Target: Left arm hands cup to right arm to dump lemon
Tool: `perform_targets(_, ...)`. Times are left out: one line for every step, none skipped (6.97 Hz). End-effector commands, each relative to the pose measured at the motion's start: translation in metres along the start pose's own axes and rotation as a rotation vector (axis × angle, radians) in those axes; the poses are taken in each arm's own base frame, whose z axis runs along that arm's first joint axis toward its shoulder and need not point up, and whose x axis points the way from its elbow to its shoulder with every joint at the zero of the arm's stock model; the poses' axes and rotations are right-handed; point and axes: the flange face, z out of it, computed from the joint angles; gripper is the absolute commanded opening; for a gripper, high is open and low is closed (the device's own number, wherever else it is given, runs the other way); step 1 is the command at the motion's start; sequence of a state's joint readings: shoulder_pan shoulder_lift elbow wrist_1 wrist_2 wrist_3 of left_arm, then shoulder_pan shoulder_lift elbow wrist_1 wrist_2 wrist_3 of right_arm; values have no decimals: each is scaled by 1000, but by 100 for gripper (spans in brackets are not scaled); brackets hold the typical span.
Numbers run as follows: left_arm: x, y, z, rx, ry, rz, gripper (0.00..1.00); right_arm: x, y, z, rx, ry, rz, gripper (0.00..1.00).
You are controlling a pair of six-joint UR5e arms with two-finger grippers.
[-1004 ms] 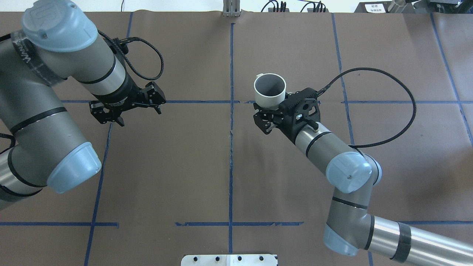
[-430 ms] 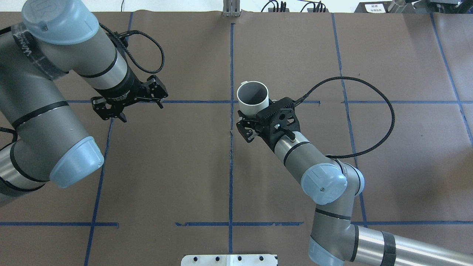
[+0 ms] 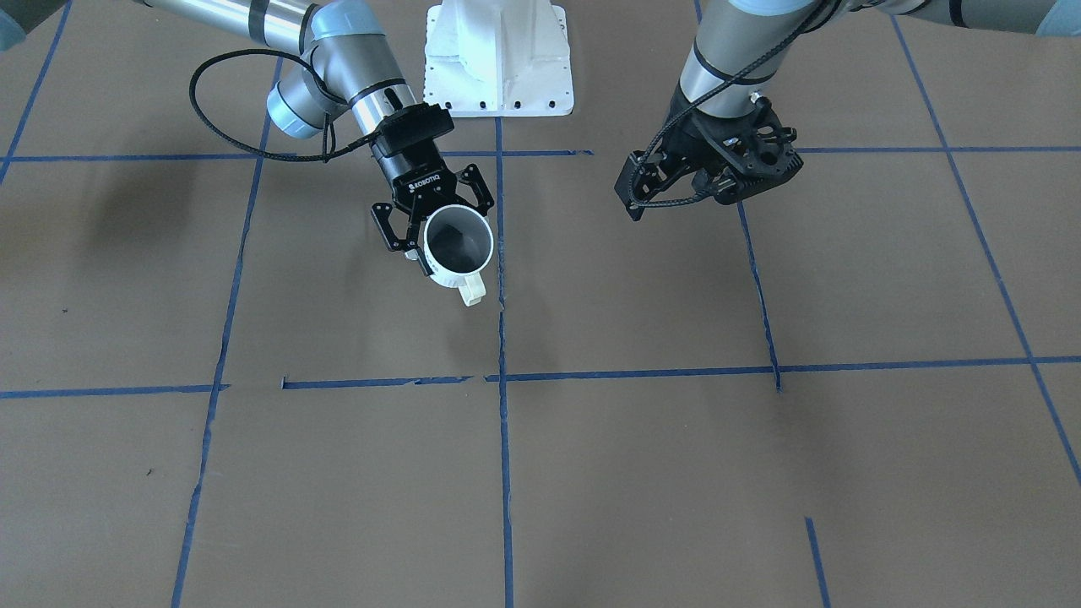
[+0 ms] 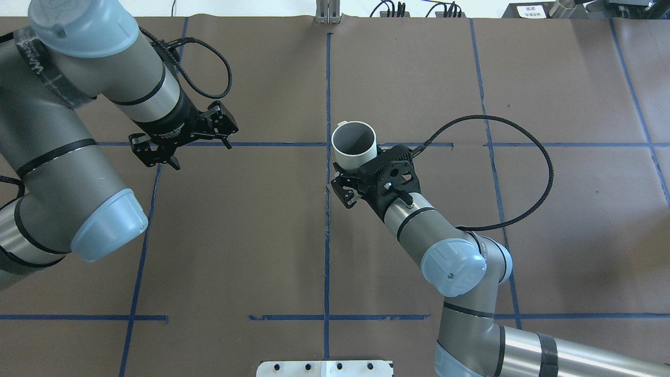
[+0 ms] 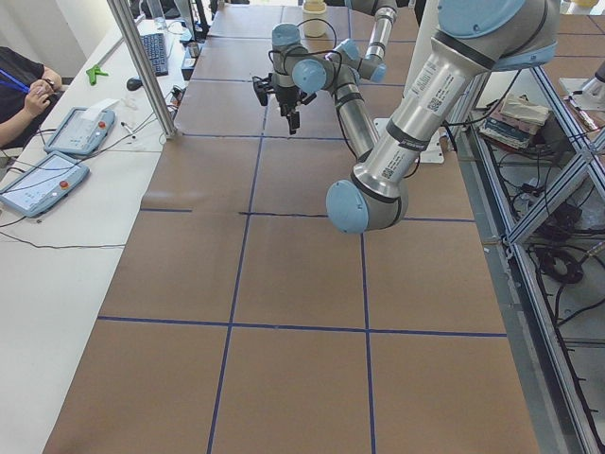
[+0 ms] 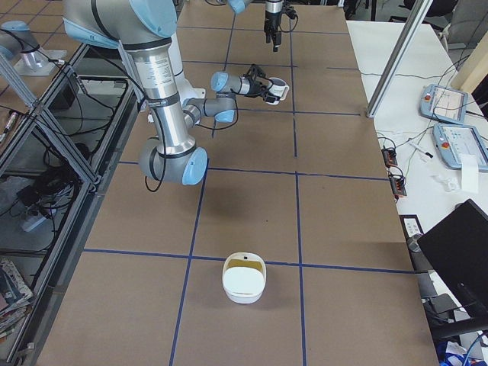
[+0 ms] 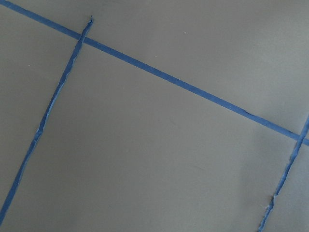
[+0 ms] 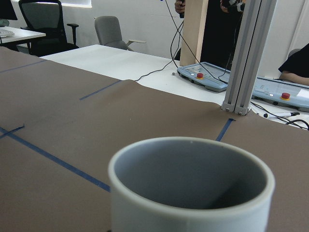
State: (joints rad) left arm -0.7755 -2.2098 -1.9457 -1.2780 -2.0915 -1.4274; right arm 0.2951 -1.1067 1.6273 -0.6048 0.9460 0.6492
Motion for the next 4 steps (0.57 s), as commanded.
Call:
perform_targets(26,0,-4,-13,13,11,100,-22,-5,13,39,53,6,41)
perform_targets(37,5,-10,-33,33,22,100,-40,-7,27,43,60,6,42)
perform_targets(50,5,-11,-38,35,22,100,-46,-3,25,44,62,6,50)
perform_targets(67,8,-11,-42,38,28,100,-53,-1,22,47,63,-2,55)
